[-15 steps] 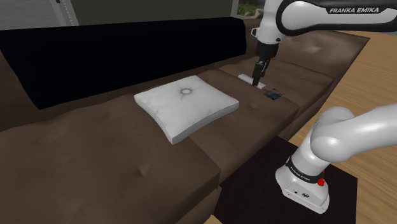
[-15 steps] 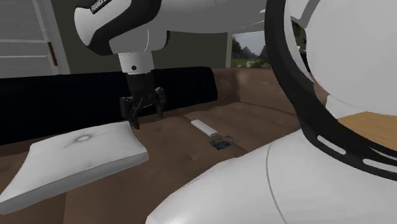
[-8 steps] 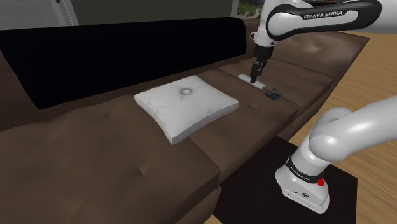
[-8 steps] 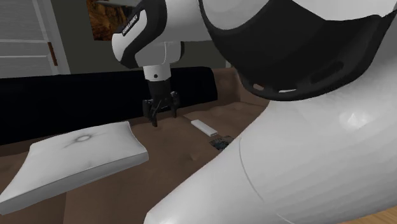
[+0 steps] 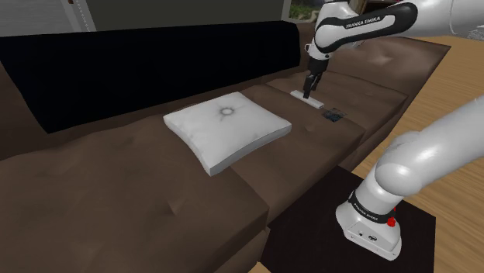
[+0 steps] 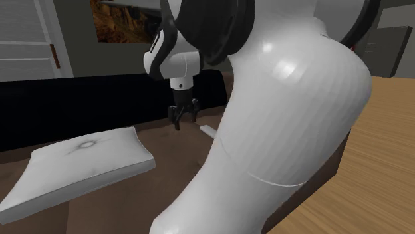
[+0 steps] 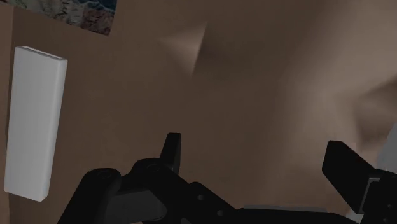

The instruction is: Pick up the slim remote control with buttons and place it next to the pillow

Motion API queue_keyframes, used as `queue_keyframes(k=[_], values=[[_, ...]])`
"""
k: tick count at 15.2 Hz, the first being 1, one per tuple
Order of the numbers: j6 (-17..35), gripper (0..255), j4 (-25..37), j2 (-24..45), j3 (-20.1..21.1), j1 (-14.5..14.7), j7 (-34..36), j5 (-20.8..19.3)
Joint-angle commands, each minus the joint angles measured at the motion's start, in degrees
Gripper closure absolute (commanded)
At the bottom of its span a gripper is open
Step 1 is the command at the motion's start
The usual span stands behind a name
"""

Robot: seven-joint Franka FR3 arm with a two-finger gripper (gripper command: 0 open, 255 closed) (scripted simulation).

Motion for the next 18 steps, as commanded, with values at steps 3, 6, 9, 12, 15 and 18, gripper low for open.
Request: queue_keyframes(k=[3, 6, 9, 12, 15, 18], values=[[4.2, 0, 3.5, 7.0, -4.0, -0.8, -4.6, 1.5], [6.5, 0, 7.3, 13.1, -6.6, -1.3, -8.5, 3.9], [8.3, 0, 11.8, 19.5, -8.8, -2.2, -12.7, 7.4], [9.3, 0, 16.9, 26.3, -10.2, -3.8, -17.1, 11.6], [9.6, 0, 22.7, 33.1, -10.8, -6.2, -21.3, 16.0], [9.0, 0, 29.3, 40.0, -10.5, -9.4, -24.9, 20.2]])
